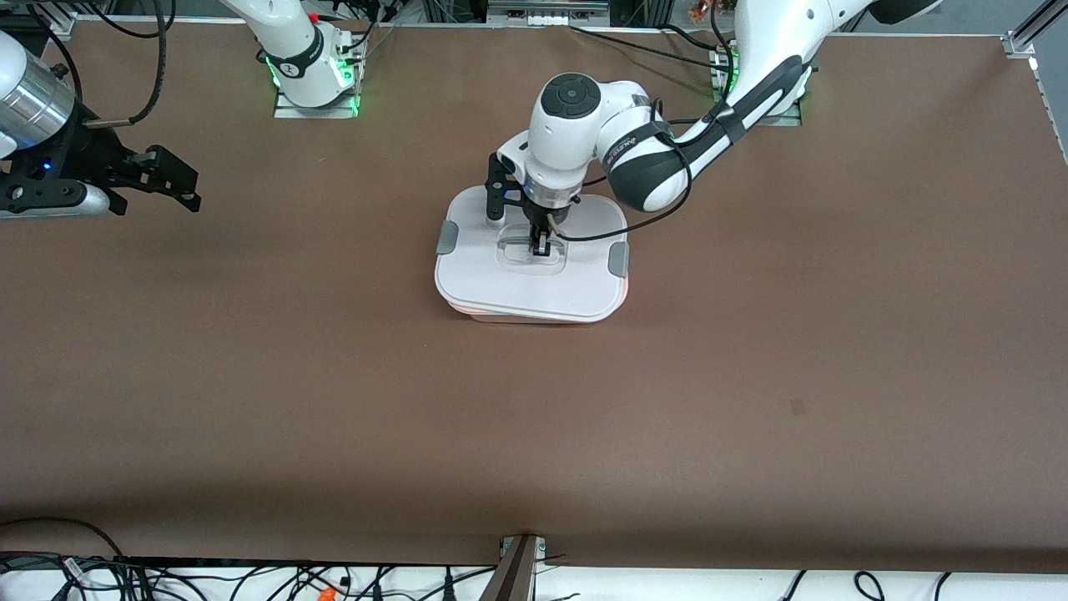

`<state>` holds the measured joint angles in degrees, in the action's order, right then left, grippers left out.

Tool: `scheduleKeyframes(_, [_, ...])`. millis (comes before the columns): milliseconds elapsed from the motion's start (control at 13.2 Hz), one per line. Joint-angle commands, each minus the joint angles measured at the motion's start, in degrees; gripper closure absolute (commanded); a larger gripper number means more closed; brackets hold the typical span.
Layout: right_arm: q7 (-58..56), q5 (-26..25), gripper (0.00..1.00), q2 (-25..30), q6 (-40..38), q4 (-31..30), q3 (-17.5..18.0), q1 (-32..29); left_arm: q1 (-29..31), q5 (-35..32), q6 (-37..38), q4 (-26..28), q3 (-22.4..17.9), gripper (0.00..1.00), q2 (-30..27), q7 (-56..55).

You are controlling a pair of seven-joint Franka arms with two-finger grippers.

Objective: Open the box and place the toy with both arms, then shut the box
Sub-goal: 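Press the lid down onto the box rim with the left gripper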

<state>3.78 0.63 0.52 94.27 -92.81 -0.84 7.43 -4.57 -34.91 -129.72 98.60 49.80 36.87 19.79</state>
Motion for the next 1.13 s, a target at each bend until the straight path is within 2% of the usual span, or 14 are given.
scheduleKeyframes(0, [-0.18, -0.46, 0.0, -0.34, -1.19, 1.23, -0.12, 0.04, 0.18, -1.56, -0.44, 3.79, -0.14, 1.0, -0.05, -6.06])
scheduleKeyframes(151, [0.69, -0.37, 0.0, -0.34, -1.19, 1.23, -0.21, 0.04, 0.26, -1.56, -0.44, 3.79, -0.14, 1.0, -0.04, -9.05])
scheduleKeyframes(1059, [0.35, -0.2, 0.0, -0.87, -1.19, 0.96, -1.35, -0.66, 1.85, -1.3, -0.79, 3.53, -0.23, 1.0, -0.13, -8.98])
